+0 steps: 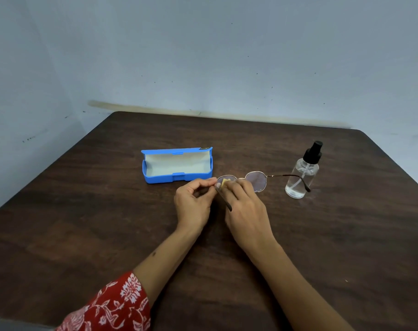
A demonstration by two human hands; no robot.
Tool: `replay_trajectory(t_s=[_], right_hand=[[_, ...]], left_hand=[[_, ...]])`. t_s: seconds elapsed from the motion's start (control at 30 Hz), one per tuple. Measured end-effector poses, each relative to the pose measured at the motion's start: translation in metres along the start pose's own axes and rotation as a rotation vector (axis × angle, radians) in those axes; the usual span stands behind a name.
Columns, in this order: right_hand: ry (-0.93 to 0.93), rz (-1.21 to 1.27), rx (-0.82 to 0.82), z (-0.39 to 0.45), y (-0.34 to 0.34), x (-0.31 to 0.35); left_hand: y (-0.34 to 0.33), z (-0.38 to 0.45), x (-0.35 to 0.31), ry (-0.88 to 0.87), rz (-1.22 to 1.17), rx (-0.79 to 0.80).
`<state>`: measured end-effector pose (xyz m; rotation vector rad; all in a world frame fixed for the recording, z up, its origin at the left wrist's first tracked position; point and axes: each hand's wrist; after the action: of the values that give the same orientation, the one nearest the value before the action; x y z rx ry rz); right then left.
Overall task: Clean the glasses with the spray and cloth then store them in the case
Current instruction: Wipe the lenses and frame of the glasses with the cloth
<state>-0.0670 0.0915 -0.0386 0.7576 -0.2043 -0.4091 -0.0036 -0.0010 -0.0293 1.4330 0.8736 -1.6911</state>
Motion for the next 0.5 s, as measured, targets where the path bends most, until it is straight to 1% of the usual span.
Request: replay_trajectory(t_s=[0.13, 0.33, 0.5], right_hand=[[-0.101, -0.016, -0.003, 0.0069, -0.0019, -0.0061], [-0.015, -0.039, 0.058, -0.0012, -0.0012, 0.0026], [-0.103, -0.030, -0.005, 0.0078, 0.0021, -0.0046]], left_hand=[[0.0001, -0.0022, -0.0032, -0.024, 0.015, 0.001], [0.0008, -0.0006, -0.0012, 0.011, -0.001, -0.016], [0.0003, -0.0026, -0.0042, -0.012, 0.007, -0.005]])
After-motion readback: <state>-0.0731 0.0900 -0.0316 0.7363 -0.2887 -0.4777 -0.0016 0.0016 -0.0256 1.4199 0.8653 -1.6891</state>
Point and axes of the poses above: each hand's wrist, its own z-axis towards the middle knuckle, its own y-axis out of the back of the hand, x = y × z, and after that the axes turned 4 degrees about -x, right-handed
